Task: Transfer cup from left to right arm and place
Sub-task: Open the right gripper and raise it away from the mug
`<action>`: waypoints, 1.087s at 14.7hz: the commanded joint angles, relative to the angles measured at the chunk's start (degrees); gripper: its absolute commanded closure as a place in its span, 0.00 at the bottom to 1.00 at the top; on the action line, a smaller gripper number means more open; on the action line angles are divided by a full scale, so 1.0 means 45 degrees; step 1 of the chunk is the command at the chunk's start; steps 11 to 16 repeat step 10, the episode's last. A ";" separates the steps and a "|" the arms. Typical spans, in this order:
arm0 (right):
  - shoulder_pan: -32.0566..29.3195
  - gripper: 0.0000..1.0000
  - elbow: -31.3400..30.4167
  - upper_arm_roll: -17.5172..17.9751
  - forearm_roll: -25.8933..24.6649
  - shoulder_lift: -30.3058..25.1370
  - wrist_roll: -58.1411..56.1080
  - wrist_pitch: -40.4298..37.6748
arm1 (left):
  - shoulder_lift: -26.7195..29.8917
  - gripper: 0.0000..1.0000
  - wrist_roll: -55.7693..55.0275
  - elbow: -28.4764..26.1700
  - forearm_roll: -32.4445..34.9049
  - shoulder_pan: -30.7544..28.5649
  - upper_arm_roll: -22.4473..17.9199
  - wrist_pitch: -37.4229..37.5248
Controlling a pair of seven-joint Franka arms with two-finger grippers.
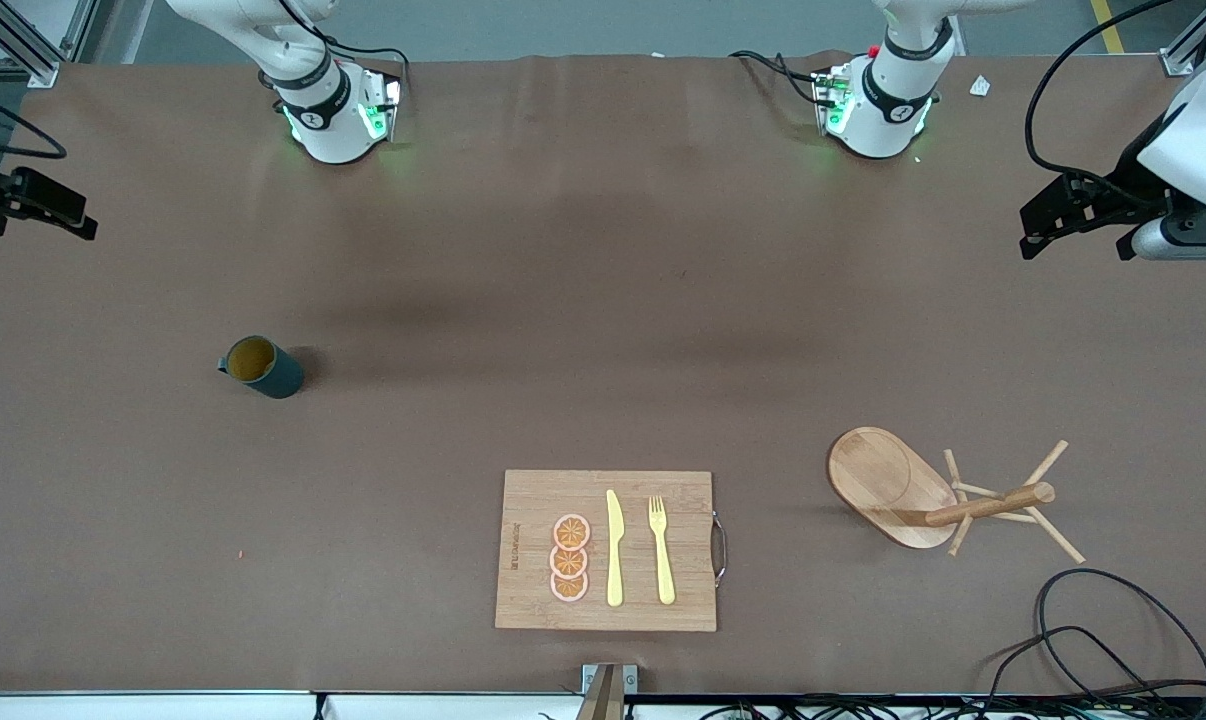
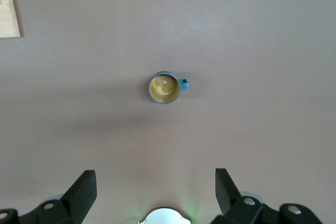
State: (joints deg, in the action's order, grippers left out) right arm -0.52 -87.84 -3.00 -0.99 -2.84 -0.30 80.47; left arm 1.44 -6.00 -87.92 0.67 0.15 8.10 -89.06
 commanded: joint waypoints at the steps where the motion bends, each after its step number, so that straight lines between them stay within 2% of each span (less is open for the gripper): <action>1: -0.0059 0.00 -0.0772 0.0022 0.0123 -0.0910 0.0243 0.0417 | -0.0104 0.00 -0.0015 0.0299 0.0065 0.0045 0.0016 0.0222; 16: -0.0059 0.00 -0.1006 0.0041 0.0377 -0.0970 0.0185 0.1043 | -0.0104 0.00 -0.0015 0.0280 0.0065 0.0045 0.0016 0.0222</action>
